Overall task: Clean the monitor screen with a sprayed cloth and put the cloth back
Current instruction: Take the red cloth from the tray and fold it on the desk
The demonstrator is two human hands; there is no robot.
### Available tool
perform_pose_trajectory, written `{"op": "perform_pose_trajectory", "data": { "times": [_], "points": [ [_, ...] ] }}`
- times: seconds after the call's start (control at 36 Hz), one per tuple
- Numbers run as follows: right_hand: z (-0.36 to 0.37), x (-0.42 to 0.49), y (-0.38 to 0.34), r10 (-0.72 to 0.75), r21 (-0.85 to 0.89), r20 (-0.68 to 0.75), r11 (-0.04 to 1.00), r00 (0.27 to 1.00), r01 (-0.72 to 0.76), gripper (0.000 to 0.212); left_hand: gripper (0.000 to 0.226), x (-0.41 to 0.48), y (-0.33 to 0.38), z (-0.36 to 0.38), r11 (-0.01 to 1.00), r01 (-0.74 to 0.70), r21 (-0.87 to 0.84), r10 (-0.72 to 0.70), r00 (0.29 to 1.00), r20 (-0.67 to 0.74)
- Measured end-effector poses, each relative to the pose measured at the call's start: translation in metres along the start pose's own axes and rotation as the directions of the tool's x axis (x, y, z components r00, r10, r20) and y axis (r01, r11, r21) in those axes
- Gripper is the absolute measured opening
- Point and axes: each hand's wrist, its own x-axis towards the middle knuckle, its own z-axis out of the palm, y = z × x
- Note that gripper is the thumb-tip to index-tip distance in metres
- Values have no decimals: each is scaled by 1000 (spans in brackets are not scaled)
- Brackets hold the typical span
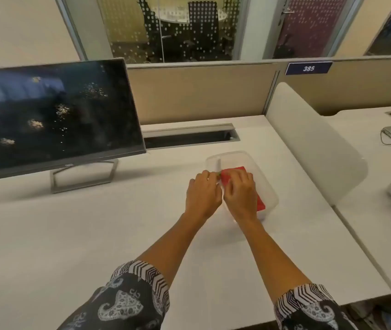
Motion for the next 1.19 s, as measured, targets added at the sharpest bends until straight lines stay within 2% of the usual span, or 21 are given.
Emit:
{"op": "perform_pose_trajectory", "data": {
  "times": [0.06,0.22,0.44,0.58,0.69,0.86,0.94,1.06,1.11,1.19],
  "points": [
    [-5,5,10,82,50,27,995,996,-83,27,33,3,10,3,998,-40,-38,40,999,0],
    [-12,23,38,270,31,295,956,917,-292,26,26,19,33,15,993,-104,-53,104,995,9],
    [-3,34,61,341,-77,547,930,764,-360,31,22,46,55,38,998,-24,58,7,961,277],
    [-3,40,69,387,-91,578,906,719,-414,32,22,59,62,45,991,110,80,-132,911,390],
    [-3,44,75,437,-74,590,867,679,-493,33,22,68,63,54,983,174,65,-183,859,479],
    [-3,53,70,529,9,588,752,612,-659,41,31,75,57,67,935,351,39,-313,773,552],
    [-3,53,69,553,55,593,698,586,-714,43,43,75,57,73,875,484,-23,-391,733,556],
    [-5,53,67,564,72,603,666,564,-743,42,67,79,61,81,712,678,-181,-491,666,562],
    [-6,53,66,566,85,607,652,558,-754,42,61,79,62,85,668,700,-253,-495,672,551],
    [-8,53,65,578,119,603,616,550,-779,44,39,78,61,85,632,695,-342,-490,700,519]
  ]
}}
